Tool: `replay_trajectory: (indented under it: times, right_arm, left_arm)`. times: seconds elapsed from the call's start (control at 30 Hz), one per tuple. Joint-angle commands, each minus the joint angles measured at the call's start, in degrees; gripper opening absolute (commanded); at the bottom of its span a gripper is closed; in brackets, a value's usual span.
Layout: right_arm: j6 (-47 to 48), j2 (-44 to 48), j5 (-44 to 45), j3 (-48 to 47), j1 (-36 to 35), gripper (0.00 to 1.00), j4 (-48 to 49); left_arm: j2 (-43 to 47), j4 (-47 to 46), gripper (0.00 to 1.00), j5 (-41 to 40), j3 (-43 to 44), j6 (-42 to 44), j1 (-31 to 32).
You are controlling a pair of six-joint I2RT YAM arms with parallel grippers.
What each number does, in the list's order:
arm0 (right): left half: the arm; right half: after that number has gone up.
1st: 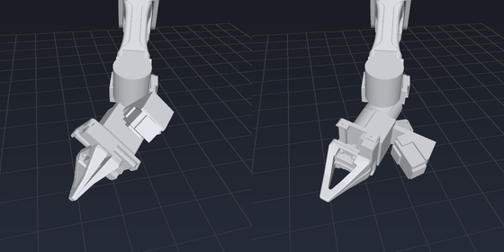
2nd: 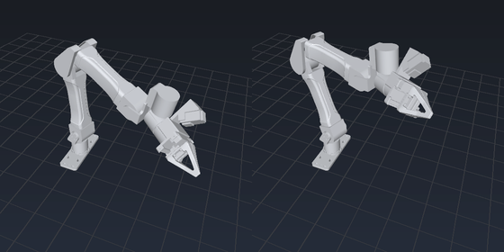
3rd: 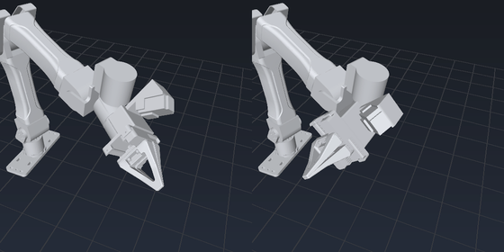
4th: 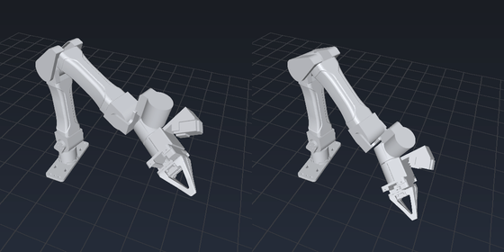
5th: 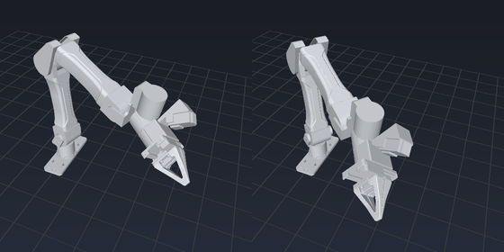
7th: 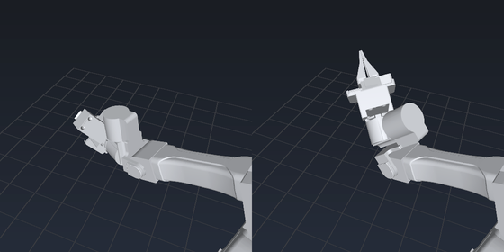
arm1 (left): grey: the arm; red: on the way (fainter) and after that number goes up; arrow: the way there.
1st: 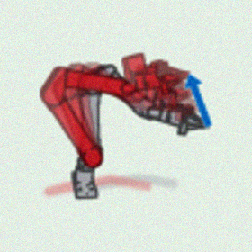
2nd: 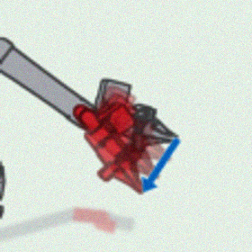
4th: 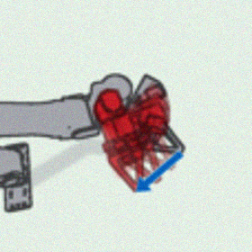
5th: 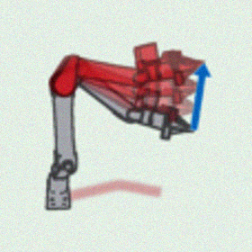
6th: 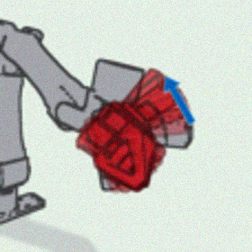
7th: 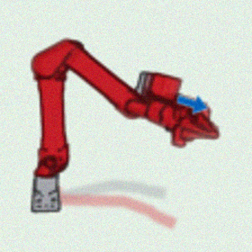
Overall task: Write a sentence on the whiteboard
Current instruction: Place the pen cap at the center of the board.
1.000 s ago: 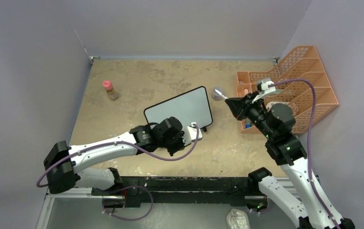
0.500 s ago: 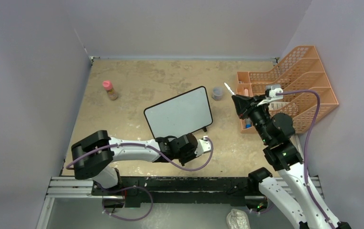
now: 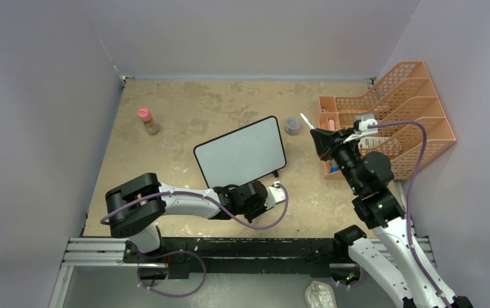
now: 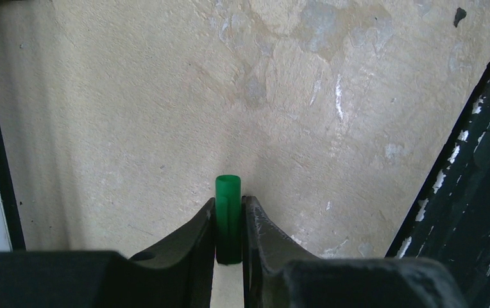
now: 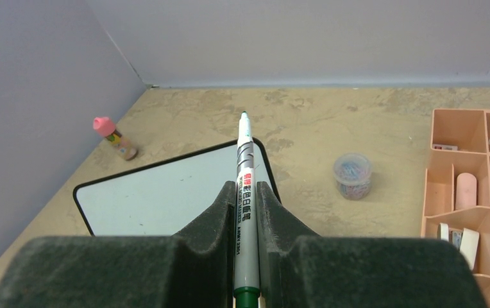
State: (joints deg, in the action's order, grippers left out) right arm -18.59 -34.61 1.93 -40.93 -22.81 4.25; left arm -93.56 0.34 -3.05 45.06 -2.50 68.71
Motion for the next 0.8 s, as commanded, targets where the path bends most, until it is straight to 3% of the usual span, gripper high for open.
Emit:
replay_trajectory:
  times: [0.0, 0.47, 0.77]
  right_arm:
    - [0.5, 0.3, -0.9, 0.0, 0.2, 0.0, 3.2]
    - [0.9, -0.4, -4.1, -0.6, 0.2, 0.0, 2.4]
    - [1.3, -1.3, -5.4, -1.2, 0.1, 0.0, 2.7]
  left_arm:
    - [-0.5, -1.2, 0.2, 0.5, -1.6, -1.6, 0.1]
    - [4.9, -0.5, 0.3, -0.8, -1.0, -4.1, 0.1]
    - [16.7, 10.5, 0.36, -7.0, 6.8, -8.6, -2.5]
